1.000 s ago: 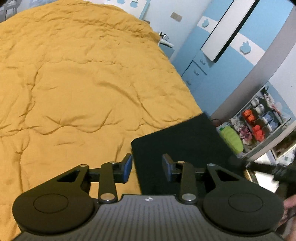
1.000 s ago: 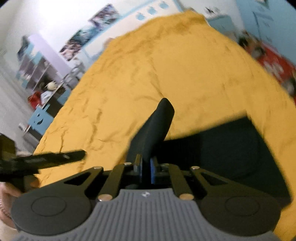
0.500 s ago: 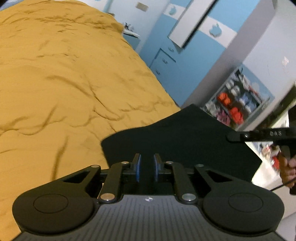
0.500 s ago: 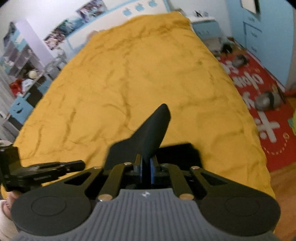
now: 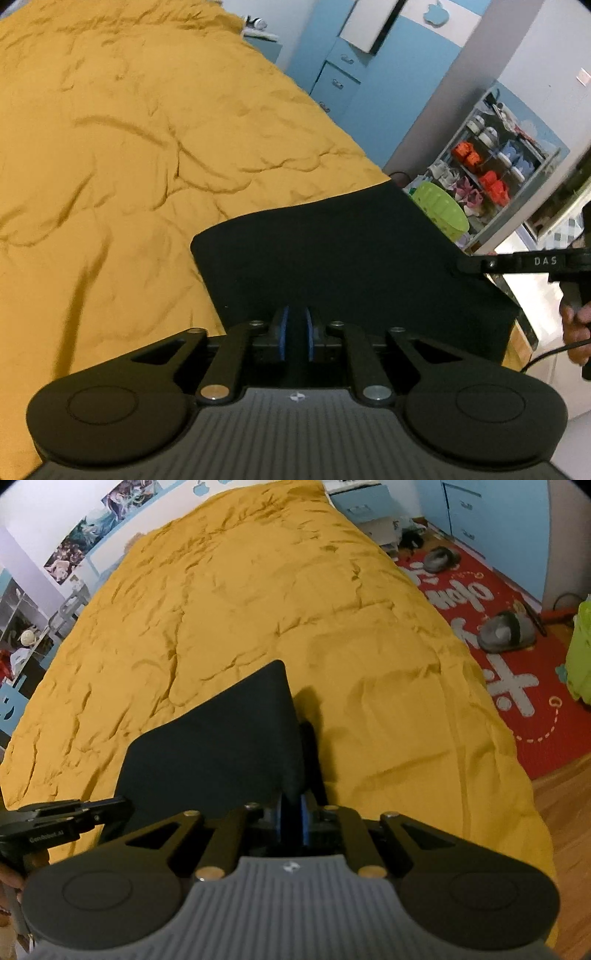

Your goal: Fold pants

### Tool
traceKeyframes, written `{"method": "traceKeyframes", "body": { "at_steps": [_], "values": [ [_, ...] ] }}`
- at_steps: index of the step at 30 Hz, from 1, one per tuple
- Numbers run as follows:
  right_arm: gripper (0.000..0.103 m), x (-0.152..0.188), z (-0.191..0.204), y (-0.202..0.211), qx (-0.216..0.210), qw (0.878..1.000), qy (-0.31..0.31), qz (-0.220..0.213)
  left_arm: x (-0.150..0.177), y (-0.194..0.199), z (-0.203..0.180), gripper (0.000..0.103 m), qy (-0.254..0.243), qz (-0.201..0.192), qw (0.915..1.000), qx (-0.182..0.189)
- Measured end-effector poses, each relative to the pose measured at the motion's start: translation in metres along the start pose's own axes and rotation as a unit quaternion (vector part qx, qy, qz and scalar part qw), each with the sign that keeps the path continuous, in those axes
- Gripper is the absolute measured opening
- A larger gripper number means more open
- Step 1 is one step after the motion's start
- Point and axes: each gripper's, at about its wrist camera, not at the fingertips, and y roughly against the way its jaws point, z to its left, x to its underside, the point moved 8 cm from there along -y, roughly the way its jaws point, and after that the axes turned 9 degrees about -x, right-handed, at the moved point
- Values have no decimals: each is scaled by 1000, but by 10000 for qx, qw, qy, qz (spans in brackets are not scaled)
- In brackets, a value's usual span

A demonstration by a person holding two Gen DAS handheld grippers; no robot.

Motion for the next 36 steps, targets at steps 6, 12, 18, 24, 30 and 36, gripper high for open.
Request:
{"method": "traceKeyframes", "body": {
  "at_steps": [6,12,18,24,30,36],
  "values": [
    [34,6,55,52,410,9897,1296,-456,16,39,-21,13,-329,13,9993,163],
    [33,56,92,36,807,9523,2944,-34,54,61,-47,27,-881,40,9959,202],
    [32,82,58,28,798,9577,2763,127,83,61,-61,38,-1569,-117,9874,-166],
    [32,106,40,16,827,9594,2695,58,107,54,-70,41,-2331,-39,9708,-561],
    [37,117,36,20,1026,9577,2689,69,112,64,-62,48,-2312,268,9713,-498],
    [38,93,46,60,797,9659,2448,-269,69,87,-27,49,-1251,-73,9921,100]
  ]
}}
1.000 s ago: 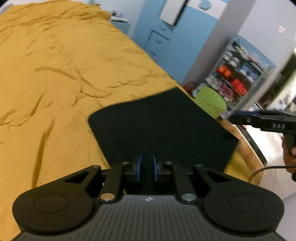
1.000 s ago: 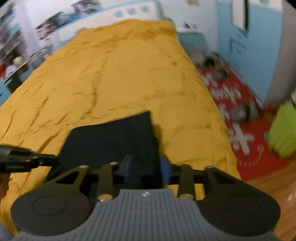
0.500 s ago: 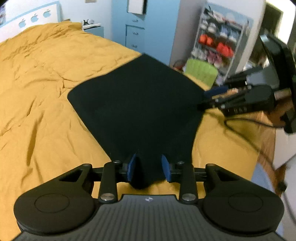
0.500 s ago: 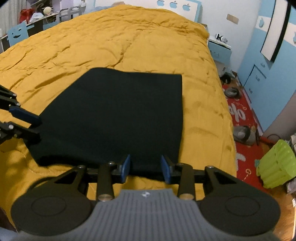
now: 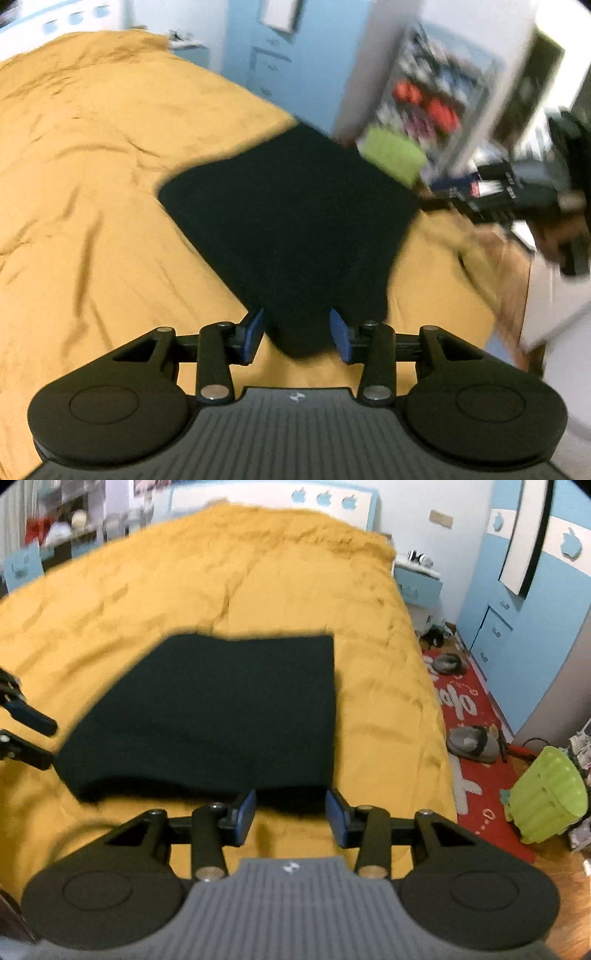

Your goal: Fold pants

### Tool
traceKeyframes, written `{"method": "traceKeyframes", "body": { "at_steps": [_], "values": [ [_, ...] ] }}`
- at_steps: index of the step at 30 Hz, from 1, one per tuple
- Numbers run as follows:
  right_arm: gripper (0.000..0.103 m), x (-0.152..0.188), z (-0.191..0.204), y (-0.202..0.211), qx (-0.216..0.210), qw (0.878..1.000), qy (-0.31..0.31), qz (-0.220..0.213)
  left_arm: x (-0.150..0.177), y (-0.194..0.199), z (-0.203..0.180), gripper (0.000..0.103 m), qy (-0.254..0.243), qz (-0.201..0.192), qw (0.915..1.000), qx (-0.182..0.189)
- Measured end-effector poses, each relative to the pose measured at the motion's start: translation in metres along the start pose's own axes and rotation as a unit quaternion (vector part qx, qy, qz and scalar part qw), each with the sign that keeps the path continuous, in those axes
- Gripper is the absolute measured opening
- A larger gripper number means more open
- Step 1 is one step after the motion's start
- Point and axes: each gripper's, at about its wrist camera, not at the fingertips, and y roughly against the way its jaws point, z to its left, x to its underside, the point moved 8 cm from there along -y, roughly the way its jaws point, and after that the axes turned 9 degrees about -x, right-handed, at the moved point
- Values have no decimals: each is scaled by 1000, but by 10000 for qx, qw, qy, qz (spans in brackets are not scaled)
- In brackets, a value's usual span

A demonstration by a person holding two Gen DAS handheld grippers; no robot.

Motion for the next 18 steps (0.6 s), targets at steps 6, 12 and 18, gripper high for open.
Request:
{"method": "traceKeyframes", "body": {
  "at_steps": [6,12,18],
  "values": [
    [31,-56,-13,-6,-218,9982,-168,-535,-57,-20,56,49,1199,-585,9909,-166],
    [14,-105,-28,-65,-416,9963,-371,-654,-77,-70,80,40,1713,-562,9830,-348],
    [4,-116,-60,-127,-434,9949,-768,-494,-62,-106,102,34,2109,-289,9761,-427]
  ]
}}
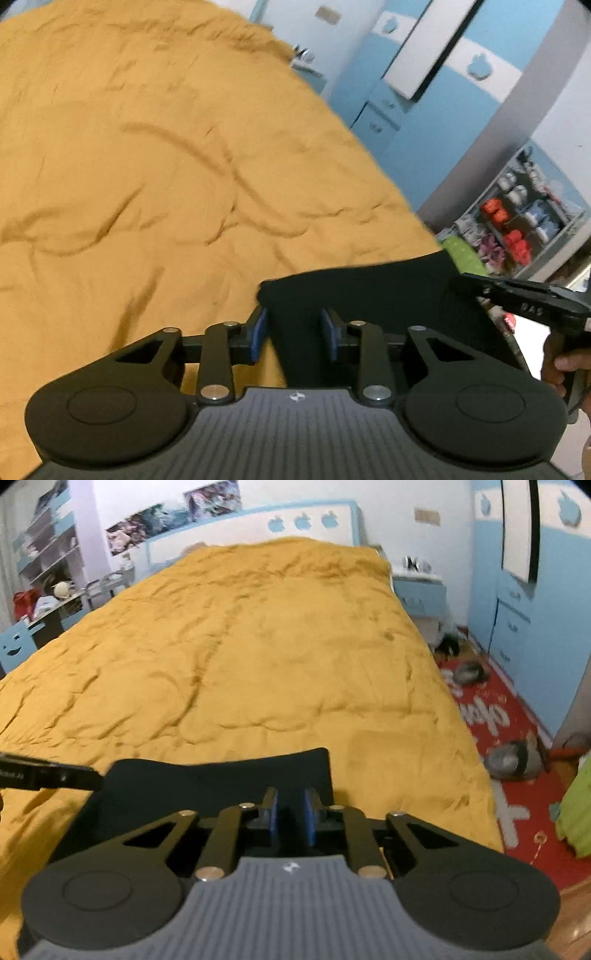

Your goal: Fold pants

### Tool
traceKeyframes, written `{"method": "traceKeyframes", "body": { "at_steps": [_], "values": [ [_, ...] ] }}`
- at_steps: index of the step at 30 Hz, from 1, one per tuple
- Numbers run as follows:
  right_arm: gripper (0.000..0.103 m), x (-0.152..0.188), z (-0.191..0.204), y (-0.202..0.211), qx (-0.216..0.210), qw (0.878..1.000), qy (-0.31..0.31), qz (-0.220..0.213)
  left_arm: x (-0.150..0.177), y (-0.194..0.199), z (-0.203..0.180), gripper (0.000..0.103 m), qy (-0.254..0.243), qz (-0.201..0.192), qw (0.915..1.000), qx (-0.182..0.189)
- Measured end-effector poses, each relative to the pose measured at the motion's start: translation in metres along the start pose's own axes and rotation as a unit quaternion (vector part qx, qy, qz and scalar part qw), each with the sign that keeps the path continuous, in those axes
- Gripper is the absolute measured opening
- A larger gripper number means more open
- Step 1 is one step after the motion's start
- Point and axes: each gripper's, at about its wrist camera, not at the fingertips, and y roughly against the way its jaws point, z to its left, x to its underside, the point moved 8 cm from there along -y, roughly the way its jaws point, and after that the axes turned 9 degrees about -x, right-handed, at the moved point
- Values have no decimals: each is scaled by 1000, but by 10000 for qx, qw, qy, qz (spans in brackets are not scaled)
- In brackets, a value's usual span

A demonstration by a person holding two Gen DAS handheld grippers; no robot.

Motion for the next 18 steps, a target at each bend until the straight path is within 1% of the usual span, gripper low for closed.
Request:
{"method": "traceKeyframes", "body": {
  "at_steps": [1,5,8,10,11,13,16,18],
  "values": [
    [0,2,-7,-8,0,9999,-97,44,2,-6,2,34,27,52,10000,13],
    [0,13,-23,-24,-6,9995,-291,141,4,-16,5,36,54,79,9999,-34],
    [0,18,-27,-29,-25,9991,-388,144,2,-18,9,38,240,19,9997,-65],
    [0,20,-27,-28,70,9991,-377,162,-1,-18,12,38,255,-12,9996,-110],
    [0,20,-29,-28,196,9989,-380,175,-2,-17,14,38,265,-27,9995,-150],
    [0,20,-37,-24,481,9979,-391,181,-8,-11,19,38,259,-124,9990,-355],
    [1,18,-45,-5,405,9963,-760,34,-18,1,33,36,404,-214,9970,-619],
    [7,15,-47,11,500,9959,-757,-35,-21,12,40,36,557,-219,9965,-584]
  ]
}}
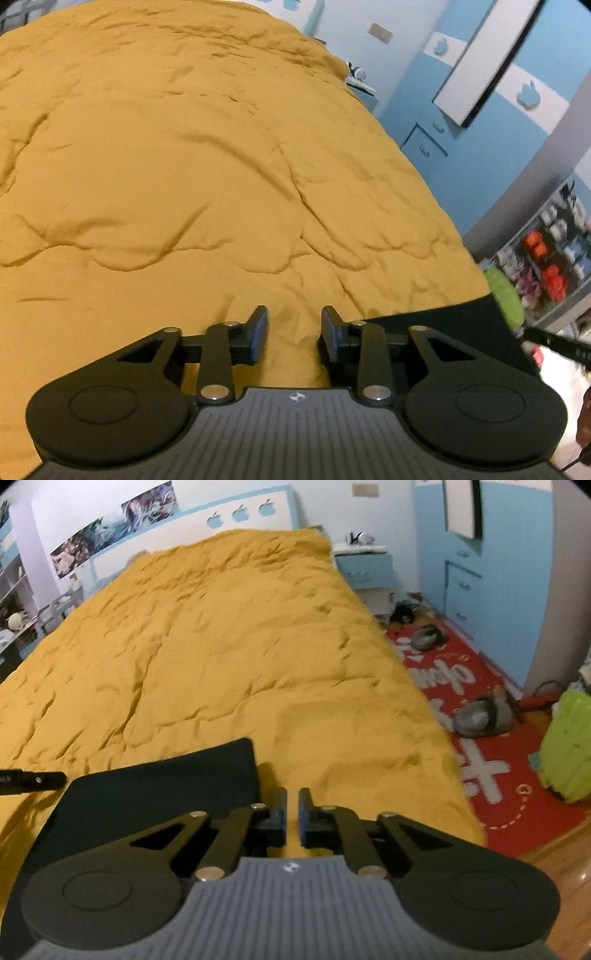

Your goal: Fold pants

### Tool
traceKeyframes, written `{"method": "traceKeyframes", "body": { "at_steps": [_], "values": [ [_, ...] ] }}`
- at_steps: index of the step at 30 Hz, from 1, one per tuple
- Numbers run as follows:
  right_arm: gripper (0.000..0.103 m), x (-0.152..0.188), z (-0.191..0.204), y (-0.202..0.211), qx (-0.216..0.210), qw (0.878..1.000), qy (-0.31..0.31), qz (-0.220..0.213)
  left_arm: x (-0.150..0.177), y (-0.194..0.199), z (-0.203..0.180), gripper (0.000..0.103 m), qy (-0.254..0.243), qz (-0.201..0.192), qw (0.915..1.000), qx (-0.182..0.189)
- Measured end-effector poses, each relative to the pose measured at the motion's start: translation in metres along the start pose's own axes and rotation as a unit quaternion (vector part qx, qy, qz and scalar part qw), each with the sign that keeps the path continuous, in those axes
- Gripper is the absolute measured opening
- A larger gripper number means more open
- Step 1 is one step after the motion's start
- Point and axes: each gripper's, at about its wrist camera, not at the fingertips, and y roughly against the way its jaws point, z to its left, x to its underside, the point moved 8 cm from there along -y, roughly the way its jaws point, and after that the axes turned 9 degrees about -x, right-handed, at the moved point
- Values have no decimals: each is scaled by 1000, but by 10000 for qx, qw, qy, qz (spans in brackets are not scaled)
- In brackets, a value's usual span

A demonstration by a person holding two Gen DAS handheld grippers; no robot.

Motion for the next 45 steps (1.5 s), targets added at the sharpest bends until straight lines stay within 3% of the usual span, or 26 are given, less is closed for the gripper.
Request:
{"method": "traceKeyframes", "body": {
  "at_steps": [3,4,7,9,13,18,24,38,45],
  "values": [
    [35,-1,-2,25,-255,9991,-316,-88,4,18,1,38,164,187,9993,274],
    [45,0,-3,33,-438,9976,-525,-77,8,24,0,43,241,291,9983,434],
    [58,7,-2,51,-941,9899,-1055,66,22,41,-4,62,590,627,9908,1045],
    [67,14,-1,59,-1240,9822,-1393,223,34,48,-3,64,898,851,9825,1392],
    [71,31,2,69,-1518,9723,-1722,434,52,51,1,69,1215,1132,9740,1543],
    [71,52,-7,61,-1703,9589,-2188,598,65,35,1,71,1063,1240,9795,1177],
    [71,64,-13,44,-1944,9452,-2547,631,69,24,-1,72,950,1222,9816,1117],
    [70,63,-21,-4,-2415,9227,-2906,763,72,3,-7,75,1006,1333,9742,1515],
    [68,66,-21,-19,-2576,9148,-3003,808,75,-7,-8,67,1198,1312,9672,1813]
  ]
}}
